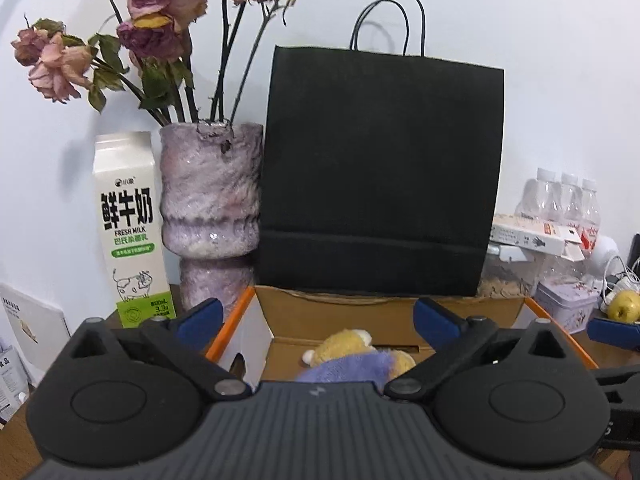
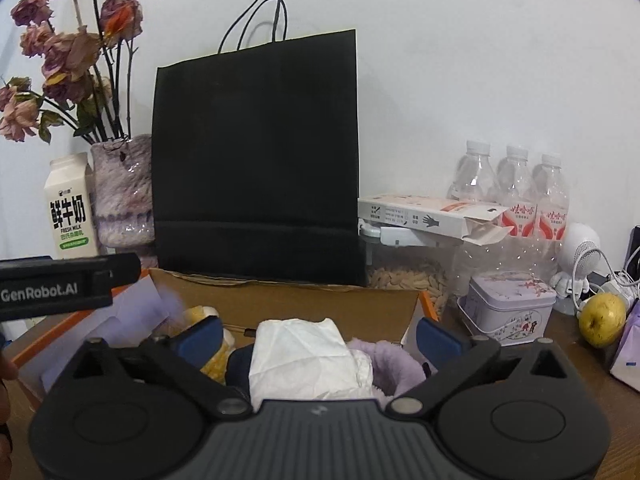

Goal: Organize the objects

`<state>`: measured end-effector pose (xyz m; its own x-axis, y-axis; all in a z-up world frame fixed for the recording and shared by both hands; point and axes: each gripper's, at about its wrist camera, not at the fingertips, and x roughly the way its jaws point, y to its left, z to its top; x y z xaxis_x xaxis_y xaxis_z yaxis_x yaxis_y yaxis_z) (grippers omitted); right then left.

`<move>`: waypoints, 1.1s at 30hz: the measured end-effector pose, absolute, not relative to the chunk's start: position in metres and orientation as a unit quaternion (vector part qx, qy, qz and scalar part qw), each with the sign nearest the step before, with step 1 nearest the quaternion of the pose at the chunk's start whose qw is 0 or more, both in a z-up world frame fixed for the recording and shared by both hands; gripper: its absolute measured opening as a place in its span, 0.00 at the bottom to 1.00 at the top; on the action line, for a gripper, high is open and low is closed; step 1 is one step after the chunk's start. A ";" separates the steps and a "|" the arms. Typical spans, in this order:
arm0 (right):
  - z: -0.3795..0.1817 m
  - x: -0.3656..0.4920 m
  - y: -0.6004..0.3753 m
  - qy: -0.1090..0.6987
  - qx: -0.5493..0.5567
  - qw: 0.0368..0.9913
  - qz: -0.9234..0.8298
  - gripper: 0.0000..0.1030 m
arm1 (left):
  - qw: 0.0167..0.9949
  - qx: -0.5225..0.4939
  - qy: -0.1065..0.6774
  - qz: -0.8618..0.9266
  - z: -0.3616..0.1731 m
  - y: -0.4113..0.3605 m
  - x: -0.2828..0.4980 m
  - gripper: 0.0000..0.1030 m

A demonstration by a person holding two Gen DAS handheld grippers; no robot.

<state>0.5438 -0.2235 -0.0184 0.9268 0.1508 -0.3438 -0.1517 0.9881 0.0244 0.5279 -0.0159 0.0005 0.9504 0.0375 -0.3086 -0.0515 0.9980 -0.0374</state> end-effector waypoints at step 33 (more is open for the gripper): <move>0.005 0.430 -0.230 0.167 -0.005 0.981 0.097 1.00 | 0.988 0.009 0.151 0.017 0.023 -0.003 0.406 1.00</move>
